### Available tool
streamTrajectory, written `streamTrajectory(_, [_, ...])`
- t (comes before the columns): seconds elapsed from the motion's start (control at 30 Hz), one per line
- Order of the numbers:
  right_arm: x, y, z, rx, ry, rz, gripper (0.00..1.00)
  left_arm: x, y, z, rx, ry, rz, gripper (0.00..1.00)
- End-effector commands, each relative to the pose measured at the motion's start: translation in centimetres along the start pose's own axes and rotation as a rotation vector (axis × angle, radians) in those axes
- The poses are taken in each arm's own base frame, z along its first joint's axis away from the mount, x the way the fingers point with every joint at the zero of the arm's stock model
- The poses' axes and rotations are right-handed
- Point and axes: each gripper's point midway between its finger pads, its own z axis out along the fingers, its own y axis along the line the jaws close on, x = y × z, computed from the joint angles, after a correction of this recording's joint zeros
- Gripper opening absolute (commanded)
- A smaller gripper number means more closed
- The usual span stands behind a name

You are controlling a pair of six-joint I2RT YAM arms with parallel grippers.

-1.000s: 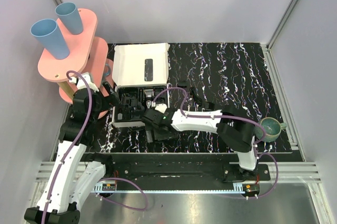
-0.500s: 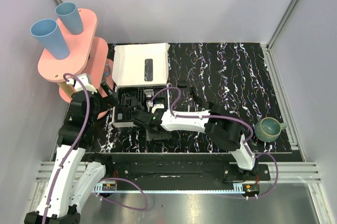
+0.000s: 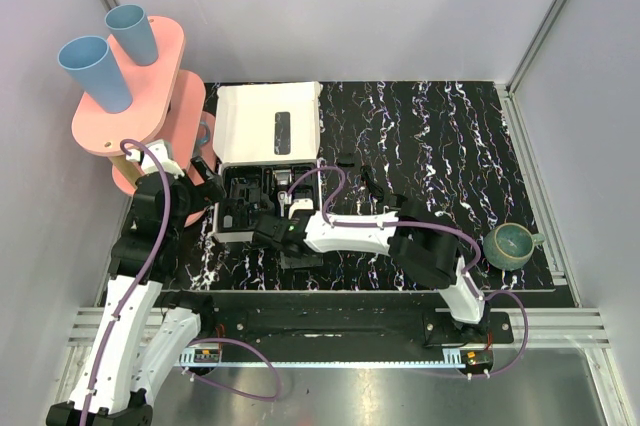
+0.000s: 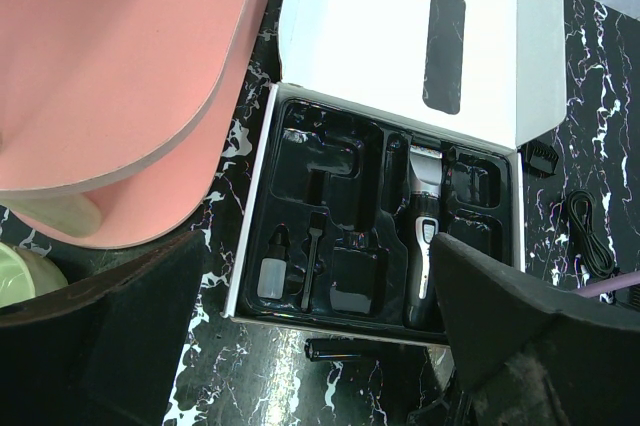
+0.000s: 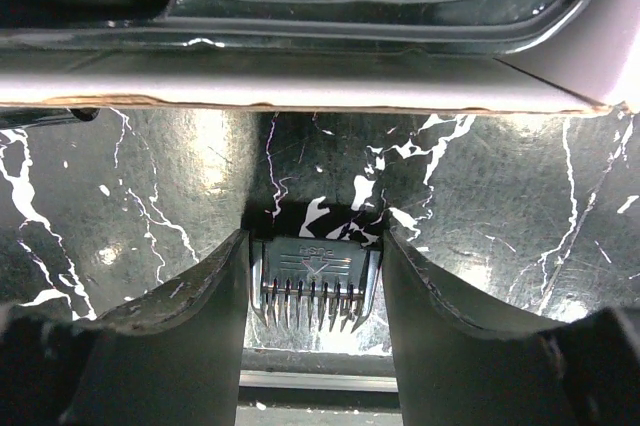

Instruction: Sort the hair-cutting tools

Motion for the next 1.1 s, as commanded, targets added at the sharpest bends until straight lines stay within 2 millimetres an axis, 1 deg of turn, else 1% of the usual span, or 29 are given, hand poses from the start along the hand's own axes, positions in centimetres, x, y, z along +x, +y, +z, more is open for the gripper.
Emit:
streamTrajectory(0.0, [-2.2,-1.2,-1.9,0.030,-0.122,0.011,0.29,-1.9,-0.3,-0.6,0.008,-0.062,-0.013,0.99])
streamTrajectory(0.03, [-2.9,-1.2,-2.3,0.030,-0.149,0.009,0.29,-1.9,-0.3,-0.5,0.006,-0.062,-0.013,0.99])
streamTrajectory(0.1, [-3.6,-1.1,-3.1,0.019,-0.175,0.010,0.28,-1.8,-0.2,-0.5,0.002,-0.062,-0.013,0.99])
streamTrajectory(0.27, [-6.3,-0.1,-6.7,-0.052,-0.261,0.017,0.28,-2.1,0.2,-0.7,-0.018,-0.075,-0.018,0.99])
streamTrajectory(0.3, [-7.0,0.0,-7.7,-0.071,-0.278,0.024,0.28,-2.2,0.3,-0.8,-0.025,-0.080,-0.020,0.99])
streamTrajectory(0.4, [-8.9,1.0,-9.8,-0.119,-0.342,0.033,0.28,-2.5,1.0,-1.1,-0.058,-0.103,-0.035,0.99])
streamTrajectory(0.43, [-9.9,1.3,-10.7,-0.132,-0.381,0.029,0.28,-2.6,1.2,-1.3,-0.066,-0.111,-0.038,0.99])
streamTrajectory(0.5, [-11.4,2.4,-11.6,-0.172,-0.441,0.046,0.27,-2.9,1.7,-1.6,-0.091,-0.129,-0.049,0.99])
streamTrajectory(0.53, [-12.5,2.8,-12.2,-0.175,-0.487,0.046,0.27,-2.9,1.8,-1.7,-0.098,-0.135,-0.050,0.99])
streamTrajectory(0.57, [-13.5,3.6,-12.7,-0.197,-0.521,0.057,0.27,-3.1,2.2,-1.8,-0.118,-0.143,-0.055,0.99])
streamTrajectory(0.6, [-13.8,4.2,-12.3,-0.191,-0.539,0.048,0.27,-3.1,2.4,-1.9,-0.125,-0.149,-0.062,0.99])
streamTrajectory(0.63, [-15.1,4.9,-13.0,-0.194,-0.585,0.044,0.27,-3.2,2.6,-2.0,-0.137,-0.153,-0.066,0.99])
streamTrajectory(0.67, [-15.8,5.8,-13.1,-0.208,-0.613,0.052,0.27,-3.3,3.0,-2.2,-0.162,-0.163,-0.071,0.99])
streamTrajectory(0.7, [-16.0,6.5,-11.9,-0.187,-0.620,0.034,0.27,-3.3,3.3,-2.2,-0.177,-0.167,-0.086,0.99])
streamTrajectory(0.73, [-17.0,7.4,-12.7,-0.196,-0.655,0.028,0.27,-3.3,3.4,-2.2,-0.184,-0.169,-0.089,0.99])
streamTrajectory(0.77, [-17.6,8.1,-12.6,-0.203,-0.672,0.031,0.27,-3.4,3.5,-2.2,-0.191,-0.173,-0.091,0.99])
streamTrajectory(0.8, [-17.5,8.7,-11.2,-0.181,-0.671,0.012,0.27,-3.3,3.6,-2.2,-0.195,-0.171,-0.091,0.99])
streamTrajectory(0.83, [-18.2,9.4,-11.7,-0.191,-0.692,0.014,0.27,-3.4,3.6,-2.2,-0.198,-0.173,-0.091,0.99])
streamTrajectory(0.87, [-18.6,10.0,-11.6,-0.200,-0.707,0.017,0.27,-3.3,3.9,-2.2,-0.210,-0.171,-0.092,0.99])
streamTrajectory(0.9, [-18.4,10.5,-10.5,-0.190,-0.703,0.004,0.27,-3.4,3.9,-2.3,-0.215,-0.172,-0.094,0.99])
streamTrajectory(0.97, [-18.8,11.2,-10.5,-0.196,-0.721,0.009,0.27,-3.4,4.2,-2.3,-0.231,-0.174,-0.096,0.99])
streamTrajectory(1.0, [-18.7,11.3,-9.7,-0.183,-0.720,0.004,0.27,-3.4,4.3,-2.4,-0.237,-0.178,-0.103,0.99])
streamTrajectory(1.07, [-18.9,11.6,-9.2,-0.183,-0.732,0.015,0.27,-3.6,4.9,-2.7,-0.267,-0.190,-0.110,0.99])
